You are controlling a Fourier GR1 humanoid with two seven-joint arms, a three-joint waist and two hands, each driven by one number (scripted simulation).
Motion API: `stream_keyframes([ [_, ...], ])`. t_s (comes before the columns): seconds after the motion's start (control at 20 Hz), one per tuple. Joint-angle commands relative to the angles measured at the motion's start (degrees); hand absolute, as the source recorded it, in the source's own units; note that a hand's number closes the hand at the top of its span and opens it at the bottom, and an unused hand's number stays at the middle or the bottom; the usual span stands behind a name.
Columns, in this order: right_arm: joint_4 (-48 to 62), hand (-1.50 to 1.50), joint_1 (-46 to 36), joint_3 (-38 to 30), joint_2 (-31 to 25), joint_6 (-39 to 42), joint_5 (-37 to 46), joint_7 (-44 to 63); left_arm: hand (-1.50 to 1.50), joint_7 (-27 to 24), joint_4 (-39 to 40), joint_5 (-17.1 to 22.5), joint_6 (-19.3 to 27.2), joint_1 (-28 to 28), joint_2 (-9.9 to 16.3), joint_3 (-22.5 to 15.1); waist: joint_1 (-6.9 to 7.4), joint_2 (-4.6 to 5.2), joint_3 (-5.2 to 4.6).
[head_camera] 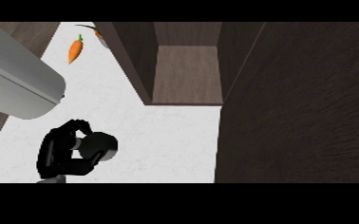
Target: Pick up the wine, place it into the cabinet and close the cabinet
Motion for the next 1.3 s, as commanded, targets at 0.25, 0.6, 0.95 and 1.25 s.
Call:
stream_keyframes([
  [0.25,-6.11,-1.50,-0.98,-3.08,-0.95,-0.21,-6.94,4.92,1.50,13.92,-25.86,5.23,0.32,8.18,-4.26,-4.77,0.06,0.05,-0.06],
  [0.6,-2.98,-1.50,-1.26,-1.22,0.94,-0.16,-3.86,2.04,1.50,29.00,-38.97,4.55,4.99,7.01,-5.49,-10.09,-0.24,0.29,-0.11],
  [0.95,-7.09,-1.50,-1.08,1.01,1.33,-1.49,-2.79,5.26,1.50,36.00,-44.82,0.14,10.36,5.33,-8.01,-18.23,-0.52,0.31,-0.14],
  [1.25,-6.67,-1.50,0.61,-2.68,0.19,0.59,-5.98,3.14,1.50,39.51,-46.61,-1.81,25.71,-0.46,-8.03,-32.63,-0.96,0.27,-0.12],
])
